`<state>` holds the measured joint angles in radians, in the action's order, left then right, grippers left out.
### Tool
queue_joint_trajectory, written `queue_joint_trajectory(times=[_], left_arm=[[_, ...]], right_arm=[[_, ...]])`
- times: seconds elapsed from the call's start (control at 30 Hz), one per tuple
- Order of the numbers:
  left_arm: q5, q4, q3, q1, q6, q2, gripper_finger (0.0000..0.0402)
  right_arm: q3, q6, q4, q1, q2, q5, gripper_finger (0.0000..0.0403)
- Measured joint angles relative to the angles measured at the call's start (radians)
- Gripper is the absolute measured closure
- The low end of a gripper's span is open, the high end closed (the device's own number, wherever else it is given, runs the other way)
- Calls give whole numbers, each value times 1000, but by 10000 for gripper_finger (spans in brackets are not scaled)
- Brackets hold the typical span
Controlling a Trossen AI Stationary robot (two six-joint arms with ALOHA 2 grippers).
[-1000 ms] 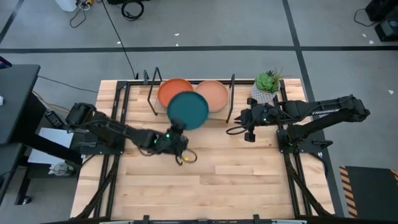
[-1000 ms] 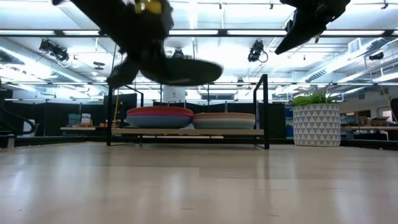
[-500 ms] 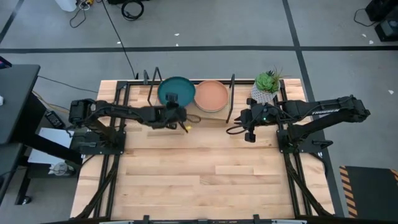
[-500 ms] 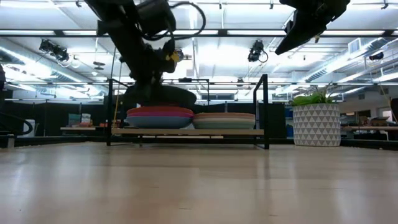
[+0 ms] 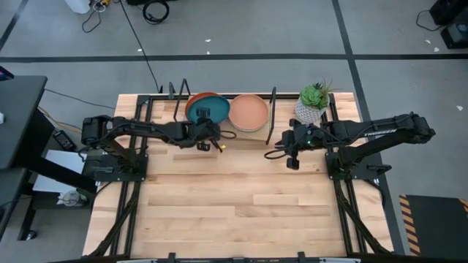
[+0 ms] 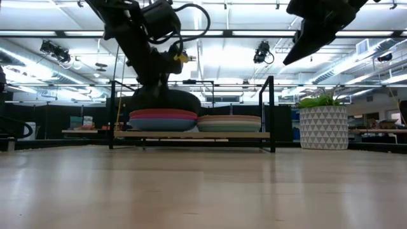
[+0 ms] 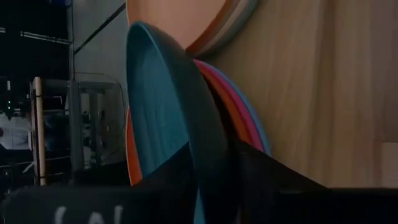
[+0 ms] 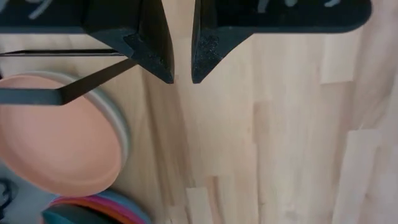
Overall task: Place and stack plates onto a shelf
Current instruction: Stack the green plate on top of the orange plate on the shelf, then return to Home Position
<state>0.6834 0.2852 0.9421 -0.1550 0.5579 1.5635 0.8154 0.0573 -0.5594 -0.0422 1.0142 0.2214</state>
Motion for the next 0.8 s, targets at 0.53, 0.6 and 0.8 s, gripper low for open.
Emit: queue_joint_trajectory(times=[0.53,0.6,0.8], left_arm=[[-99,0,0,3,49,-104,258],[-129,-22,0,-10,30,-121,258],[-227,-17,0,-51,-84,-132,258]], right_arm=[[0,114,-53,-22,0,-40,341],[0,129,-54,-29,0,-40,341],[0,175,-62,-71,0,-40,341]])
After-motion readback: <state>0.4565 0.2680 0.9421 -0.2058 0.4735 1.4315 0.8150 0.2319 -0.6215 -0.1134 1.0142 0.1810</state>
